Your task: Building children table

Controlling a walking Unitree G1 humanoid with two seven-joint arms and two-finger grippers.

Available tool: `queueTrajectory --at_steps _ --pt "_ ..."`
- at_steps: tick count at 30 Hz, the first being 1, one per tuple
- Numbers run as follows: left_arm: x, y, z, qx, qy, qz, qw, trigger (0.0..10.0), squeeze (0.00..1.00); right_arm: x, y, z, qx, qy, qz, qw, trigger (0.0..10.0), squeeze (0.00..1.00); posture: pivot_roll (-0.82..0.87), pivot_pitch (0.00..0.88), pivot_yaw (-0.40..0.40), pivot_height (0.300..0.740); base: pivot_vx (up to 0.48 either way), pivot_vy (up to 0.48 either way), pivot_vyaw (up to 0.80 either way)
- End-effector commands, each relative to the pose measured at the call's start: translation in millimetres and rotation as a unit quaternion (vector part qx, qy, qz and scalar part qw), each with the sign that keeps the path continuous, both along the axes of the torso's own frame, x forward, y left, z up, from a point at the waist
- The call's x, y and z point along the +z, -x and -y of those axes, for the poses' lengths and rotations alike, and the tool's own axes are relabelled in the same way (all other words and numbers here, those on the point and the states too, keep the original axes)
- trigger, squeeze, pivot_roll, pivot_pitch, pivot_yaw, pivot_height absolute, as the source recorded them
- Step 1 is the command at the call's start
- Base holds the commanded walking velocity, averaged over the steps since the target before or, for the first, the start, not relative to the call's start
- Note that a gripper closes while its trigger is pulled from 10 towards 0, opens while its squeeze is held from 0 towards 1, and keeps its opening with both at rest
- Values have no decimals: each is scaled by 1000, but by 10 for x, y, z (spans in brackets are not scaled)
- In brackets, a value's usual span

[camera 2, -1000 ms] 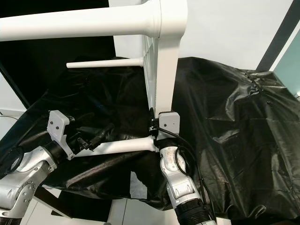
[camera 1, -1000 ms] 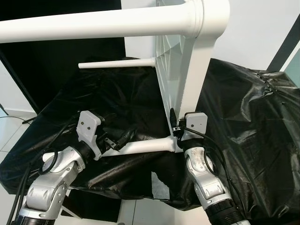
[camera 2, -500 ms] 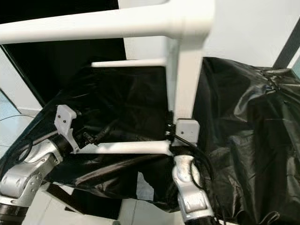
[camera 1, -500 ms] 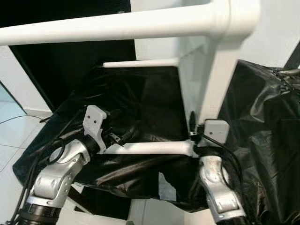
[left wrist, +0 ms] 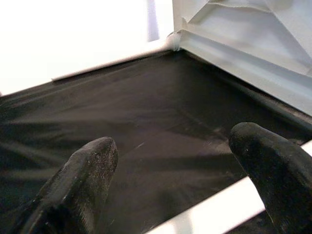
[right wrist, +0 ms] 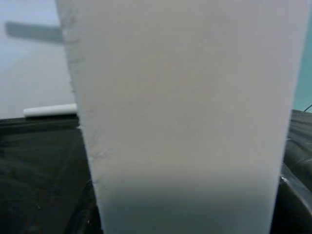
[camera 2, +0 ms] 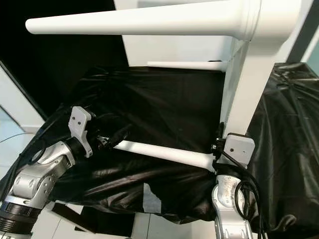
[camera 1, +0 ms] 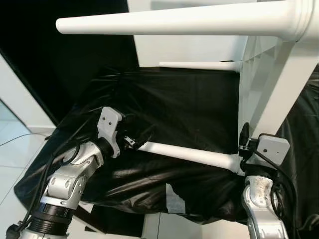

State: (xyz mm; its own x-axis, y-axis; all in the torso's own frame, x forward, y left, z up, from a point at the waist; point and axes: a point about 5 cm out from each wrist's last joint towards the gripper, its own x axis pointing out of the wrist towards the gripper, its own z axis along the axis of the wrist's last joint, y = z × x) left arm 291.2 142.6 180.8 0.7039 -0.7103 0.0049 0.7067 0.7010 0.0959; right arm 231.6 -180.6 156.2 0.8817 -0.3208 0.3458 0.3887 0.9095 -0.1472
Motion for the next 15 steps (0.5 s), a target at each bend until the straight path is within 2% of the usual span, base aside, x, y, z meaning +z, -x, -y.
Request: queueTrajectory --at_steps 1,4,5,6,7,8,9,10,11,15 --pt "-21 44 40 -66 -13 -2 998 10000 0 23 21 17 9 7 -3 1000 0 0 -8 0 75 740 0 0 0" --pt "-26 40 46 -65 -14 0 998 10000 0 30 30 -10 35 8 -10 999 0 0 -5 0 67 740 0 0 0" --pt "-29 35 48 -63 -12 1 998 10000 0 29 25 -22 49 9 -12 999 1412 0 0 0 60 740 0 0 0" --pt "-29 35 48 -63 -12 1 998 10000 0 29 25 -22 49 9 -12 999 1412 0 0 0 60 740 0 0 0" --pt "-30 34 51 -61 -11 2 998 10000 0 29 8 -32 63 9 -14 998 10000 0 1 0 57 740 0 0 0" --pt "-37 35 56 -59 -10 3 998 10000 0 32 -9 -40 78 4 -17 997 10000 0 4 0 51 740 0 0 0" --pt "-43 38 60 -58 -10 3 998 10000 0 43 -20 -39 84 3 -15 996 10000 420 4 0 51 740 0 0 0" --pt "-46 37 59 -57 -10 3 998 10000 0 57 -27 -39 89 0 -14 996 10000 894 8 0 44 740 0 0 0" --pt "-48 37 59 -56 -9 3 998 10000 0 69 -32 -42 95 0 -14 995 10000 1000 8 0 44 740 0 0 0" --pt "-52 41 59 -55 -9 4 998 10000 0 109 -13 -63 111 1 -5 994 10000 1000 10 0 40 740 0 0 0"
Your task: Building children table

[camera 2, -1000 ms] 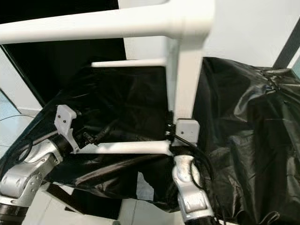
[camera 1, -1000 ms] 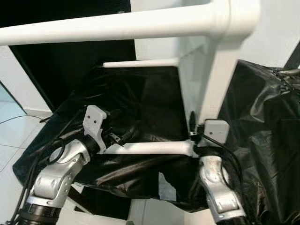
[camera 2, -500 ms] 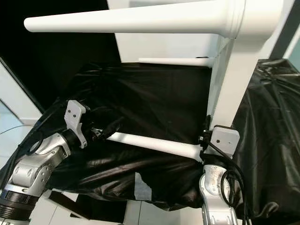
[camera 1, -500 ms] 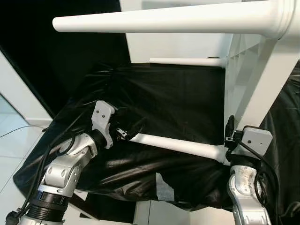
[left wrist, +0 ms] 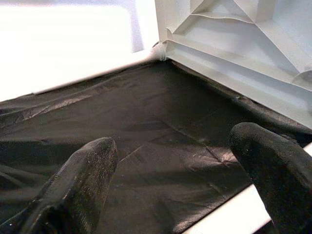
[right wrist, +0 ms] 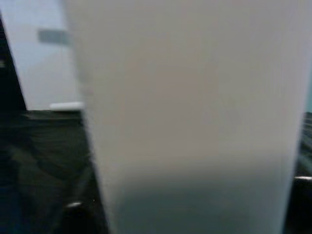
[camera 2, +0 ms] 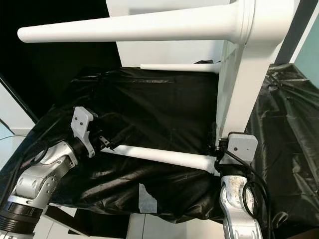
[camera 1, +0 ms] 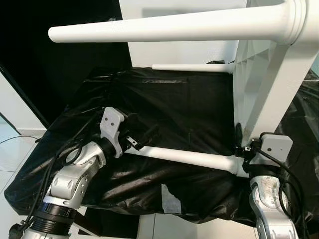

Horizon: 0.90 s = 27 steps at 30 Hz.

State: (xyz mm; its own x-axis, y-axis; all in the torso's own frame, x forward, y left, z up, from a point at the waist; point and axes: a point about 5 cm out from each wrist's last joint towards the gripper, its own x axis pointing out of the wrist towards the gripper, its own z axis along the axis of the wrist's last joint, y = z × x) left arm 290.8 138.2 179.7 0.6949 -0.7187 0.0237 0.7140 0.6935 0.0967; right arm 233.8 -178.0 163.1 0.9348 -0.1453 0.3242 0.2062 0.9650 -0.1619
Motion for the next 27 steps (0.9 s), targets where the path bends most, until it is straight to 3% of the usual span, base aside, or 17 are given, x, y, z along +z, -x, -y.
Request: queueTrajectory --at_steps 1,8,9,10,15,21,23,27 --pt "-42 40 14 -49 -16 -2 999 10000 0 59 25 -47 22 -4 13 1000 10000 1000 9 0 38 740 0 0 0" --pt "-48 42 -11 -46 -18 -1 999 10000 0 64 179 -139 85 -13 14 996 10000 1000 6 0 44 740 0 0 0" --pt "-57 40 -13 -46 -21 -2 999 10000 0 64 194 -153 89 -16 13 996 10000 584 6 0 45 740 0 0 0" --pt "-70 40 -9 -48 -27 -1 998 10000 0 78 219 -172 93 -12 17 995 10000 0 4 0 48 740 0 0 0" --pt "-117 22 3 -53 -44 -3 998 10000 0 92 266 -195 101 -7 18 995 10000 0 0 0 55 740 0 0 0" --pt "-340 -56 22 -29 -123 -18 992 10000 0 87 318 -169 97 -11 13 995 10000 0 -14 0 73 740 0 0 0" --pt "-340 -56 22 -29 -123 -18 992 10000 0 87 318 -169 97 -11 13 995 10000 0 -14 0 73 740 0 0 0" --pt "-450 -275 13 56 -164 -19 985 10000 0 -3 408 -192 110 -28 -1 994 10000 0 -26 0 86 740 0 0 0"
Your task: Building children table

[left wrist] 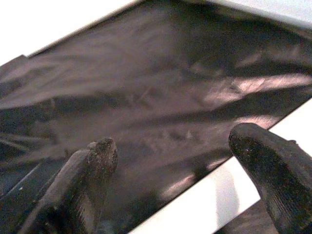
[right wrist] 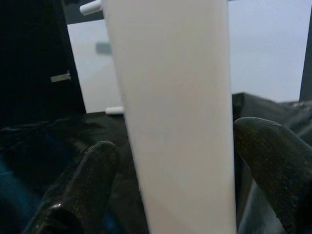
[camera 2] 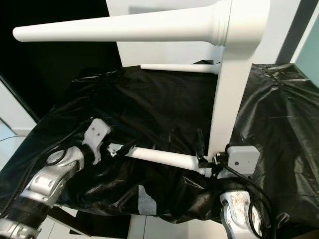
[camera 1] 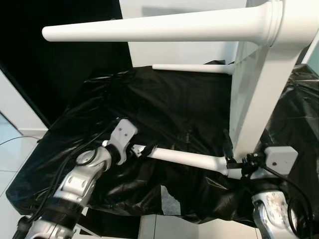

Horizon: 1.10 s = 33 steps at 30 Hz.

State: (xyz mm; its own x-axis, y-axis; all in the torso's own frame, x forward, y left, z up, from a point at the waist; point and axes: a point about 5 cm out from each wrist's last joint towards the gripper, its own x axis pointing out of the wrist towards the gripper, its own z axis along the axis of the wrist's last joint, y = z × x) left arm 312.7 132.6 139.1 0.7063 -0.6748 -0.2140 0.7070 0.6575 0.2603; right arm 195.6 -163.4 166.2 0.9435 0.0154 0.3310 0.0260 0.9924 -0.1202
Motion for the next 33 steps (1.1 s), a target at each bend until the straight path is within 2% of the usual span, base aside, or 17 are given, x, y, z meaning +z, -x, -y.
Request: queueTrajectory --at_steps 1,3,5,7,9,11,16,17,20,26,28,33 --pt "-44 -57 -43 43 -21 11 999 10000 0 -34 26 -45 18 -7 -7 1000 10000 0 -26 0 86 740 0 0 0" --pt "-55 -118 -49 64 -34 20 997 10000 0 -81 79 -28 18 -13 -17 1000 10000 0 -32 0 92 740 0 0 0" --pt "-55 -118 -49 64 -34 20 997 10000 0 -81 79 -28 18 -13 -17 1000 10000 0 -32 0 92 740 0 0 0" --pt "-43 -218 -89 99 -35 26 994 10000 0 -161 178 91 -42 -2 -16 999 10000 0 -46 0 105 740 0 0 0" --pt "-43 -218 -89 99 -35 26 994 10000 0 -161 178 91 -42 -2 -16 999 10000 0 -46 0 105 740 0 0 0" --pt "-42 -282 -130 120 -45 32 991 10000 0 -204 242 103 -59 3 -20 998 10000 0 -48 0 110 740 0 0 0" --pt "-37 -374 -199 150 -59 36 986 10000 0 -267 315 61 -58 8 -34 998 10000 0 -55 0 117 740 0 0 0" --pt "-29 -470 -269 186 -85 50 978 10000 0 -279 330 58 -57 10 -37 998 10000 0 -58 0 119 740 0 0 0" --pt "-18 -535 -329 217 -104 58 969 10000 0 -280 340 56 -56 11 -36 998 10000 0 -60 0 121 740 0 0 0" --pt "-54 -548 -397 225 -129 50 964 10000 0 -284 354 54 -56 15 -35 998 10000 0 -66 0 121 740 0 0 0" --pt "-99 -533 -485 223 -158 40 961 10000 0 -277 353 53 -57 20 -31 998 10000 0 -63 0 118 740 0 0 0" --pt "-165 -471 -588 204 -183 14 962 10000 0 -266 336 57 -57 23 -28 998 10000 0 -46 0 102 740 0 0 0"
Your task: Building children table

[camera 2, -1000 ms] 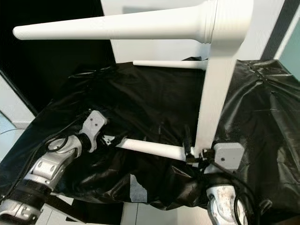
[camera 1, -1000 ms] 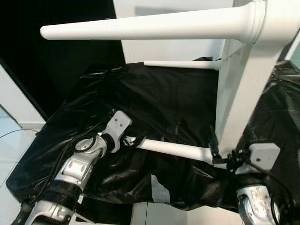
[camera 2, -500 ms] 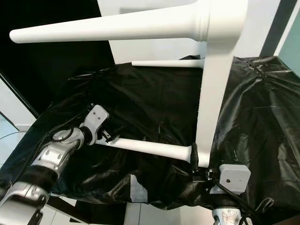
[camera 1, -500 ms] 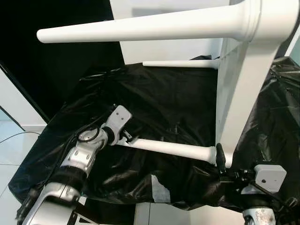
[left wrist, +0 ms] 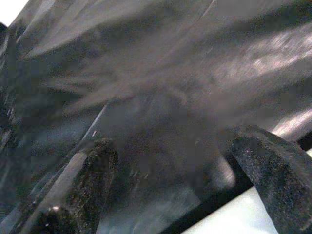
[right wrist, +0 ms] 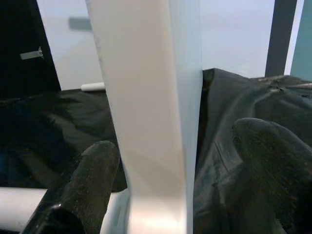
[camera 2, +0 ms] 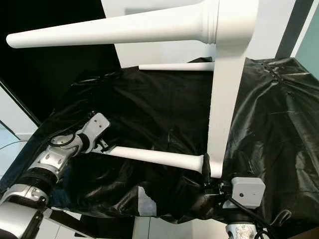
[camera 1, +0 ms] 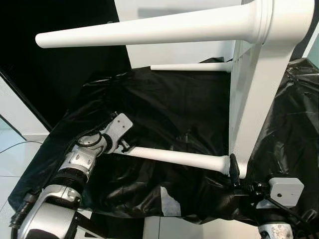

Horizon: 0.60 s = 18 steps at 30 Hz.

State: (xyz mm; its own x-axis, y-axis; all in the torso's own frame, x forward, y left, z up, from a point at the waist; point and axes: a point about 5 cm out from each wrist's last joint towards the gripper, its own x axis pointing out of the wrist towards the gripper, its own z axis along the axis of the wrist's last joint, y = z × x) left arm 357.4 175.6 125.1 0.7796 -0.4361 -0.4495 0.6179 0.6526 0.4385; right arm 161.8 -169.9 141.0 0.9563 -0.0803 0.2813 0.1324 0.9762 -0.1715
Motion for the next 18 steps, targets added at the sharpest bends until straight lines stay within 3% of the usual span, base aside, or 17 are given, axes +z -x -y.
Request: queueTrajectory --at_steps 1,6,8,18 --pt "-43 3 -195 104 -40 57 992 10000 0 -11 -16 -8 4 -1 -2 1000 10000 0 -43 0 99 740 0 0 0" --pt "-104 63 -279 95 -53 33 994 10000 0 -4 -61 -12 12 5 -1 1000 10000 0 -21 0 80 740 0 0 0" --pt "-214 153 -334 81 -66 7 994 10000 0 -4 -103 -20 19 5 -1 1000 10000 0 -11 0 69 740 0 0 0" --pt "-408 378 -332 36 -77 -46 995 10000 0 -21 -137 5 25 15 -3 1000 10000 0 1 0 60 740 0 0 0"
